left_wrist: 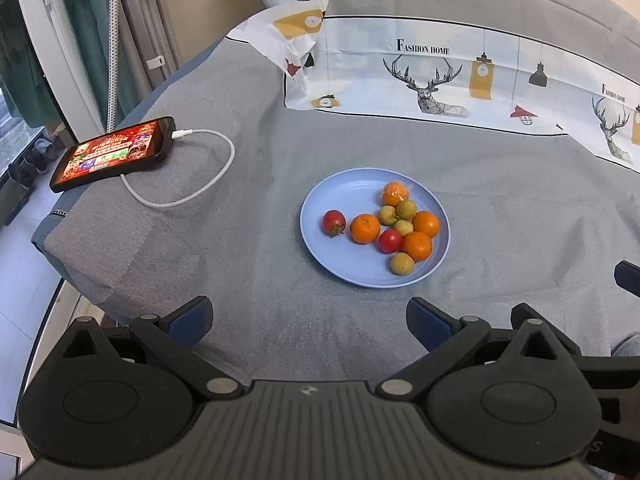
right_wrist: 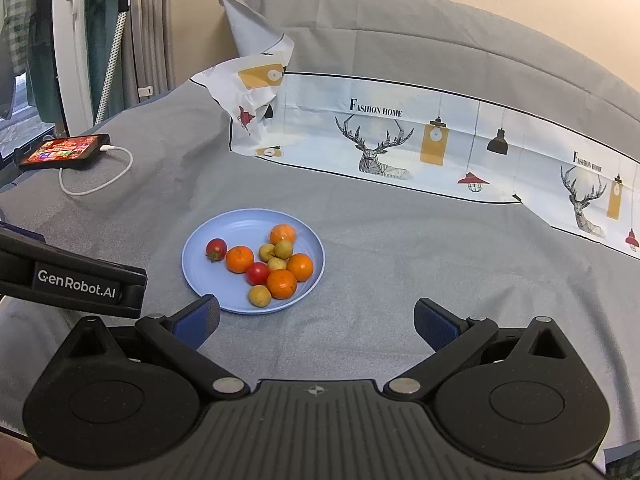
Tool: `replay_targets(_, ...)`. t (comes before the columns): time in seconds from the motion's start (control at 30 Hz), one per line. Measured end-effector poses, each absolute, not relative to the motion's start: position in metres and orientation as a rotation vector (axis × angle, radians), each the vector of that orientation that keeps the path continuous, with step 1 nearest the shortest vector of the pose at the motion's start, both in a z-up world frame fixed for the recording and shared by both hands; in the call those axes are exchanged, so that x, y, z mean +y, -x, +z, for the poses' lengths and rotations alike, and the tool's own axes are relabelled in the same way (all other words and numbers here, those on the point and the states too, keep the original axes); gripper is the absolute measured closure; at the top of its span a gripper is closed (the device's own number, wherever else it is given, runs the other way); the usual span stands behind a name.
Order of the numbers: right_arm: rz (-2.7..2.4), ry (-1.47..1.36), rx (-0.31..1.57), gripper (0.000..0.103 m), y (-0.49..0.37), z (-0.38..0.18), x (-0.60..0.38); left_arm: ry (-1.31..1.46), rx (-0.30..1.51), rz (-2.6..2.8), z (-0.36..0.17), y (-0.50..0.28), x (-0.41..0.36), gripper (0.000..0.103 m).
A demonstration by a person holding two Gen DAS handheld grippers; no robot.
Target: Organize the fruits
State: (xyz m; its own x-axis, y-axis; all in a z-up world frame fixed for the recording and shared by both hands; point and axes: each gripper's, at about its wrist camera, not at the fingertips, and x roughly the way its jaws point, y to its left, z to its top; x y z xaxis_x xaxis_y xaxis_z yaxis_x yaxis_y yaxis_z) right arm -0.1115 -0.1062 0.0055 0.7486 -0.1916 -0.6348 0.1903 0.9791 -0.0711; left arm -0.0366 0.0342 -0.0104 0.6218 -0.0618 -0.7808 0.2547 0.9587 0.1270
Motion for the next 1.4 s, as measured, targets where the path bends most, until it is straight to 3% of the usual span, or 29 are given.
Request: replay_targets(1.4,-0.211,0.006,0.693,0.001,0.1069,0.0044,-0.1037,-0.261,0.891,-0.166,-0.0150,0.0288,0.0296,0.000)
